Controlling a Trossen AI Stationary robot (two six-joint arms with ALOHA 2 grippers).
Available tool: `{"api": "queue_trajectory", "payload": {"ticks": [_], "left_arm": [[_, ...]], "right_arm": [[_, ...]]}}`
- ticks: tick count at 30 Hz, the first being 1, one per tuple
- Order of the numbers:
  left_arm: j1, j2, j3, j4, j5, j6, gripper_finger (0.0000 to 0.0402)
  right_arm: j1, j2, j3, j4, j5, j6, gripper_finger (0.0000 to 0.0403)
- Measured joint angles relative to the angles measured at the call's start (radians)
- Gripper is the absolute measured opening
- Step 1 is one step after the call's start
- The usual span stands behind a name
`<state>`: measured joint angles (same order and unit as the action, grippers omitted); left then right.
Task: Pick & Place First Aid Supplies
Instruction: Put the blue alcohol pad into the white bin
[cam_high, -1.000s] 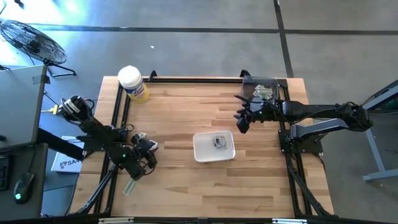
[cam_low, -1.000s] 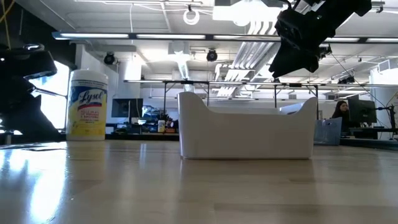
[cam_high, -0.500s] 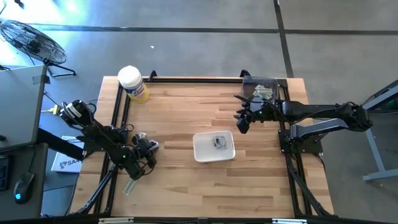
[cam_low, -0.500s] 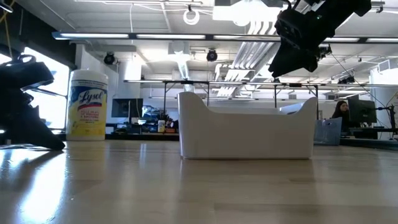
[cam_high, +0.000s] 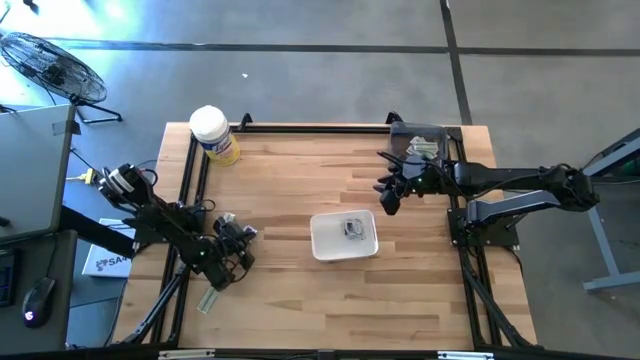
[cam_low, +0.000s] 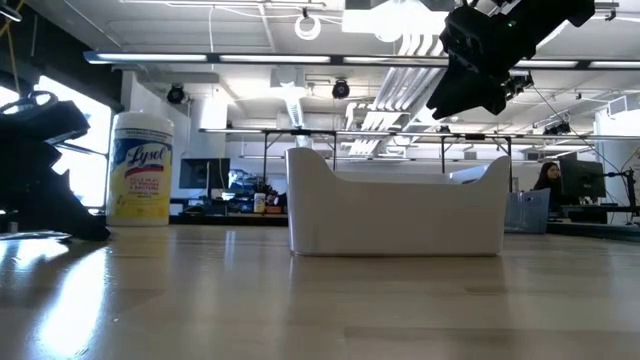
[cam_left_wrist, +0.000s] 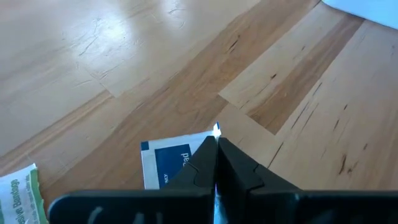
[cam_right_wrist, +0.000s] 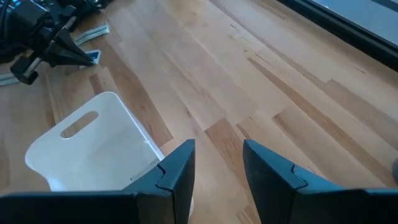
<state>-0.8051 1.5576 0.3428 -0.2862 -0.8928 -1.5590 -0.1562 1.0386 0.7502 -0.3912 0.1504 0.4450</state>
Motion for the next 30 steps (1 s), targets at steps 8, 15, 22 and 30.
{"api": "queue_trajectory", "payload": {"ticks": [8,15,22,30], "left_arm": [[0.004,-0.06,0.092,-0.019,-0.035,0.201,0.0002],[0.131,-0.094,0.257,-0.001,0.004,0.566,0.0002],[0.317,-0.094,0.488,0.032,0.207,1.028,0.0002],[0.462,-0.059,0.667,0.177,0.416,1.351,0.0002]], "right_arm": [[0.0,0.0,0.0,0.003,-0.001,0.0,0.0129],[0.0,0.0,0.0,0.006,-0.001,0.019,0.0129],[0.0,-0.026,0.0,-0.023,-0.037,0.026,0.0129],[0.019,-0.084,0.0,-0.163,-0.05,0.026,0.0129]]}}
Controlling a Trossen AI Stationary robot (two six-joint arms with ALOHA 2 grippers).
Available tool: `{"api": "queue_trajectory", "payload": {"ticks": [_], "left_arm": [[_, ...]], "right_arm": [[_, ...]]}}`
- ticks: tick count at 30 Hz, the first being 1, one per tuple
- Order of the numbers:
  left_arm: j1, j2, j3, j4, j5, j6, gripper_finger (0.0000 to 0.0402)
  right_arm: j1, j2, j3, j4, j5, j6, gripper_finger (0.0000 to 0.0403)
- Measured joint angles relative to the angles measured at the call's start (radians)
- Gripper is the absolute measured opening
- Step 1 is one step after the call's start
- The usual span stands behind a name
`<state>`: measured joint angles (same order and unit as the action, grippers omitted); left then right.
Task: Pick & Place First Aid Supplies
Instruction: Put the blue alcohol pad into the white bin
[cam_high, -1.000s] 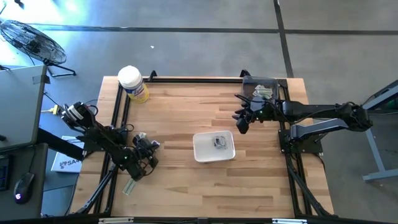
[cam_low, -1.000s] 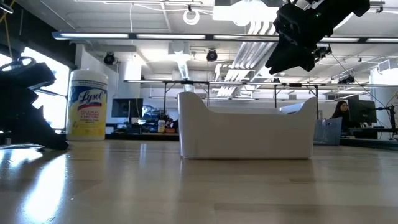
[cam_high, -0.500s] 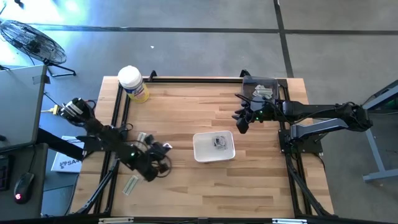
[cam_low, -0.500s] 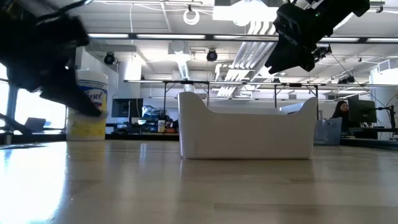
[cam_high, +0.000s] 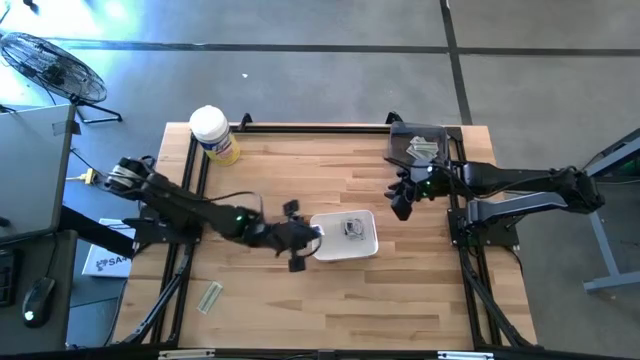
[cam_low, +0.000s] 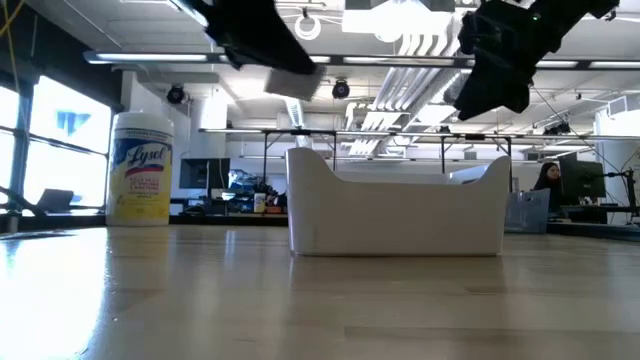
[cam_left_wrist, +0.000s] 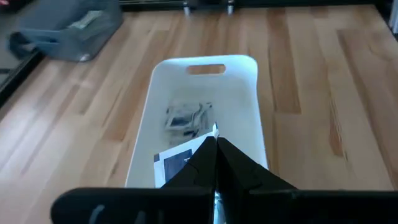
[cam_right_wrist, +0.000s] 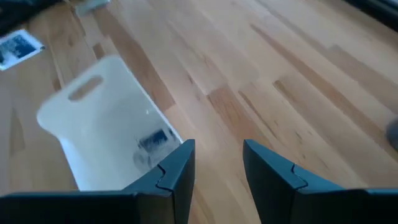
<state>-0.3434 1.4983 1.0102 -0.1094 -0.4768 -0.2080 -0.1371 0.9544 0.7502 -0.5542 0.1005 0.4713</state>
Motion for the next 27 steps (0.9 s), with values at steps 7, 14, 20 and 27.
{"api": "queue_trajectory", "payload": {"ticks": [7,14,20,27], "left_arm": [[0.124,0.152,0.067,0.129,0.185,0.125,0.0002],[0.22,0.339,0.179,0.277,0.385,0.272,0.0002],[0.256,0.468,0.278,0.294,0.472,0.315,0.0002],[0.267,0.569,0.343,0.277,0.418,0.353,0.0002]], "right_arm": [[0.068,-0.021,0.0,-0.08,0.078,-0.007,0.0129],[0.115,-0.052,0.0,-0.111,0.152,0.0,0.0129],[0.133,-0.073,0.0,-0.126,0.155,0.001,0.0129],[0.135,-0.085,0.0,-0.13,0.159,0.0,0.0129]]}}
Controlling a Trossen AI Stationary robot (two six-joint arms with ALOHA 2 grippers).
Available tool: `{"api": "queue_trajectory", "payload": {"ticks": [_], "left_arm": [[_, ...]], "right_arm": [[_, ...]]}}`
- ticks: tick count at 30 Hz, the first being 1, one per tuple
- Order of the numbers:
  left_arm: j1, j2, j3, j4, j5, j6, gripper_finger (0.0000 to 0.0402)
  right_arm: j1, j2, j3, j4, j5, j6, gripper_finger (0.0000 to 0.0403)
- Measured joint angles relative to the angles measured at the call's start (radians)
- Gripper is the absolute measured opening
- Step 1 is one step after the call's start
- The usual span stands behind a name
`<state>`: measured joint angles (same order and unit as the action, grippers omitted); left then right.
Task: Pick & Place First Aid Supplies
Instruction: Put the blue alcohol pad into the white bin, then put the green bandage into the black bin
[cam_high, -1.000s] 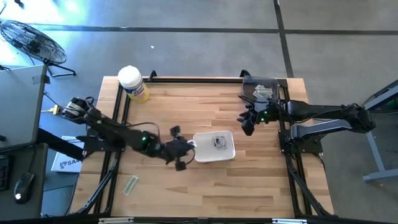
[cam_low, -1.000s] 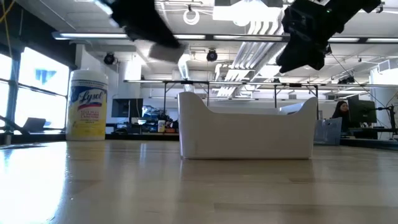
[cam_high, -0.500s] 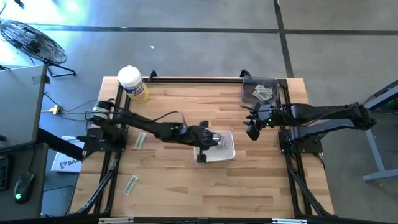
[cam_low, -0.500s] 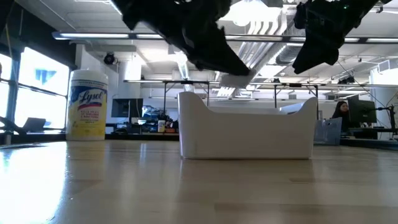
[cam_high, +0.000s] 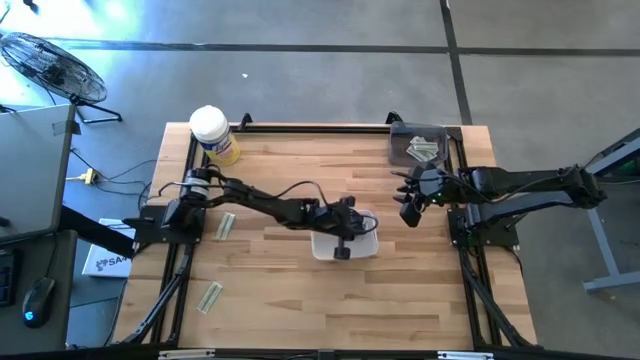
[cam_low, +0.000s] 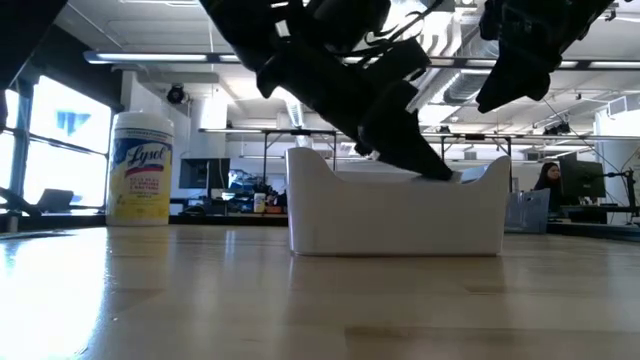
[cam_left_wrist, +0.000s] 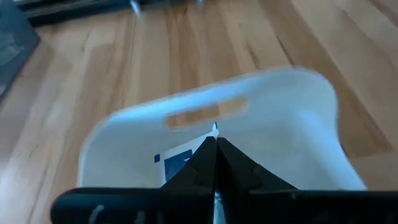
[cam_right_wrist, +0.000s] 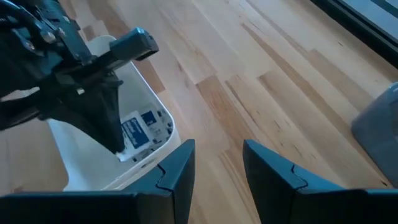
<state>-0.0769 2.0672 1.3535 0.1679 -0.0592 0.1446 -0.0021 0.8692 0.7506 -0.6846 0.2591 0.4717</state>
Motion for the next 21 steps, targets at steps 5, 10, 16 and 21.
{"api": "queue_trajectory", "payload": {"ticks": [5,10,16,21], "left_arm": [[0.011,0.009,0.005,-0.043,-0.009,-0.046,0.0002],[0.02,0.009,0.004,-0.09,-0.003,-0.095,0.0007],[0.025,0.009,0.004,-0.091,0.027,-0.105,0.0054],[0.025,0.009,0.004,-0.107,0.052,-0.108,0.0101]], "right_arm": [[0.0,0.0,0.0,-0.001,-0.001,0.0,0.0129],[0.0,0.0,0.0,-0.001,0.0,0.0,0.0129],[0.0,0.001,0.0,0.0,0.0,0.0,0.0129],[0.0,0.001,0.0,0.0,-0.009,0.003,0.0129]]}}
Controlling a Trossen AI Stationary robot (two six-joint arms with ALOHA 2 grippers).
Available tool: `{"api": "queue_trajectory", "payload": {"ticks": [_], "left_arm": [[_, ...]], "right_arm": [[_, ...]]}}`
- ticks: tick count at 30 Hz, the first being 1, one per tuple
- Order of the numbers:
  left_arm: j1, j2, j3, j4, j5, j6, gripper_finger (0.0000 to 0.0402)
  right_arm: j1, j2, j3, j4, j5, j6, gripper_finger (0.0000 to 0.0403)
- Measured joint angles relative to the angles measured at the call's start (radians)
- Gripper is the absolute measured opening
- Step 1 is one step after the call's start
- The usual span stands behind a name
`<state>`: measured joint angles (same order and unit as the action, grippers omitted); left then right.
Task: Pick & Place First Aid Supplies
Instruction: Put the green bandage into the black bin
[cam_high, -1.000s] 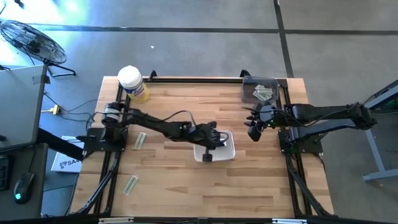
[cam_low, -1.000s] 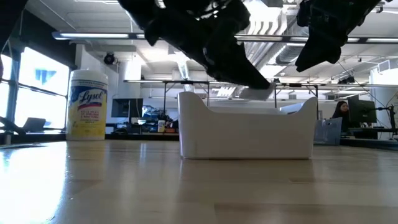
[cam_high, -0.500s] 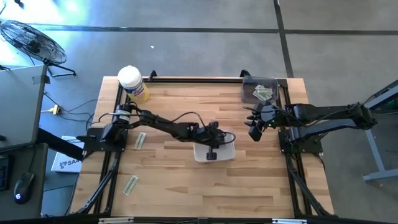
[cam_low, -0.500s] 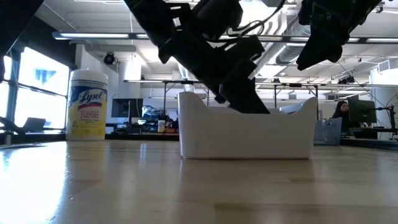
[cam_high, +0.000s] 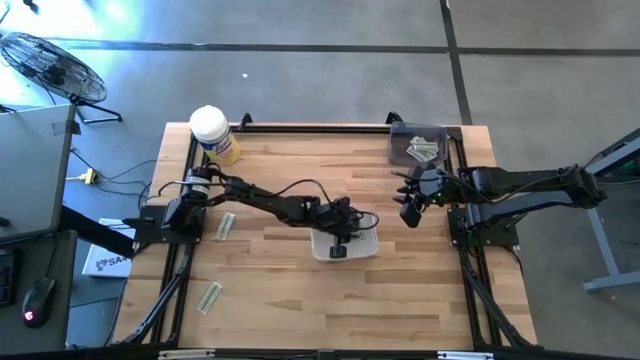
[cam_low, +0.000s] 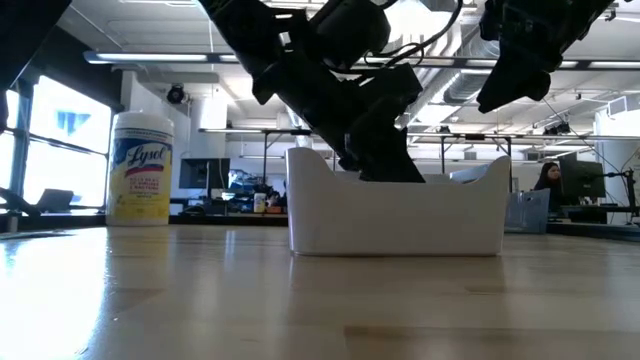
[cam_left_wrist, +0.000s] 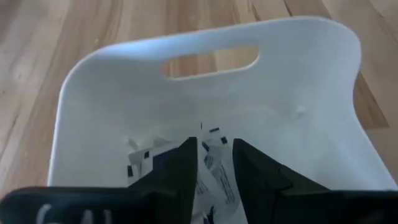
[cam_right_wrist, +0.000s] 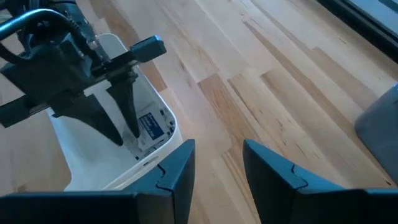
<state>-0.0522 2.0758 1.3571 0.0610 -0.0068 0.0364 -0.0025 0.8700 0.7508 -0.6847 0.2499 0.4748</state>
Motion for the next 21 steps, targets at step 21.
{"api": "queue_trajectory", "payload": {"ticks": [21], "left_arm": [[-0.045,-0.3,-0.027,-0.29,-0.118,-0.111,0.0114]], "right_arm": [[0.003,0.022,0.0,-0.01,-0.014,-0.004,0.0129]]}}
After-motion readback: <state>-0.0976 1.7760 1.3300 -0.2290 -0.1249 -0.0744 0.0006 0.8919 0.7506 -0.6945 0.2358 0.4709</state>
